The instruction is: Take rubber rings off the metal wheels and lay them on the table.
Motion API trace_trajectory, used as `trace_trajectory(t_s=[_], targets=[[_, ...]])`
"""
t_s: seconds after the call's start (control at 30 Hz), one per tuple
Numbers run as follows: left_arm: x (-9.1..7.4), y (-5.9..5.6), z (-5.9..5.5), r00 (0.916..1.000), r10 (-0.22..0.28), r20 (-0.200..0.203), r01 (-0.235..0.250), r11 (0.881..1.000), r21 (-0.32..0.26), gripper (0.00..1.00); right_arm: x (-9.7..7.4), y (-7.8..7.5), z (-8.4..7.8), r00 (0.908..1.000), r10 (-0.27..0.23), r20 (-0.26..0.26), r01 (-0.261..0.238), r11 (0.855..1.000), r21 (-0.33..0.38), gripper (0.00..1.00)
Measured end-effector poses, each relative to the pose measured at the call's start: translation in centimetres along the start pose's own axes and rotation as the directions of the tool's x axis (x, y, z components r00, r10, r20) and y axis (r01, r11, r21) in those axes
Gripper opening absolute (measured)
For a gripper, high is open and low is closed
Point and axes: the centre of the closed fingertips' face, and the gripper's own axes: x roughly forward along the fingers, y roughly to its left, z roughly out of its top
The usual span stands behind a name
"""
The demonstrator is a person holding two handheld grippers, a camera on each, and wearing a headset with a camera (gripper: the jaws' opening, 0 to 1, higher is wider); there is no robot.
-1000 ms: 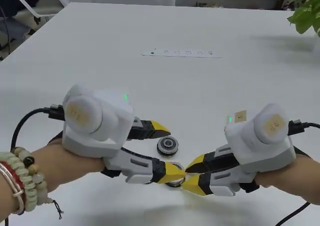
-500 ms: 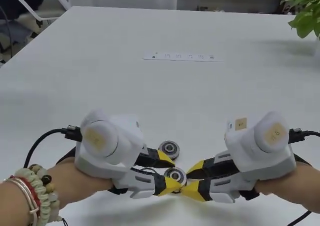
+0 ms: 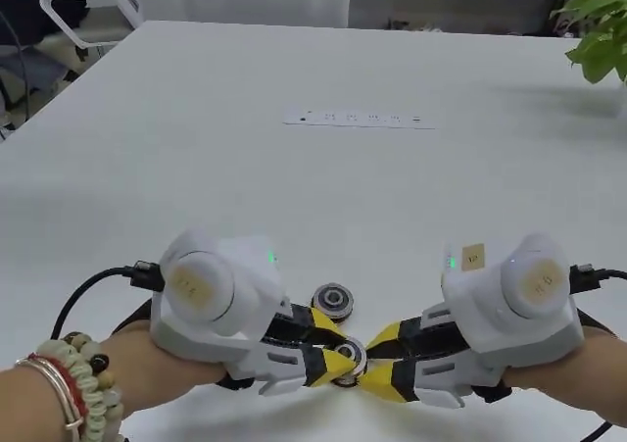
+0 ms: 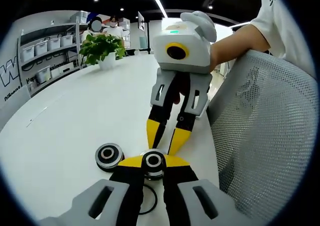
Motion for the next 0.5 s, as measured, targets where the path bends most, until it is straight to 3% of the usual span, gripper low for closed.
trace_trajectory(t_s=[0.13, 0.27, 0.47, 0.5], targets=[[-0.07, 0.02, -0.05, 1.0, 0.002, 0.004, -0.002, 1.0, -0.004, 0.08, -0.08, -0.23, -0.01, 0.9999, -0.011, -0.001, 0.011, 1.0, -0.017, 0.02], [-0.13, -0.02, -0.03, 1.0, 0.003, 0.007, -0.003, 1.0, -0.007, 0.08, -0.07, -0.43, -0.01, 0.9998, -0.02, 0.003, 0.02, 1.0, -0.002, 0.0], [-0.2, -0.08, -0.02, 1.0, 0.005, 0.008, -0.005, 1.0, -0.01, 0.08, -0.11, -0.81, -0.09, 0.9997, -0.024, 0.003, 0.024, 0.995, 0.102, 0.0], [-0.21, -0.08, -0.02, 0.9999, 0.005, 0.01, -0.005, 1.0, -0.013, 0.08, -0.16, -0.76, -0.16, 0.9998, -0.022, 0.002, 0.021, 0.986, 0.168, 0.0]])
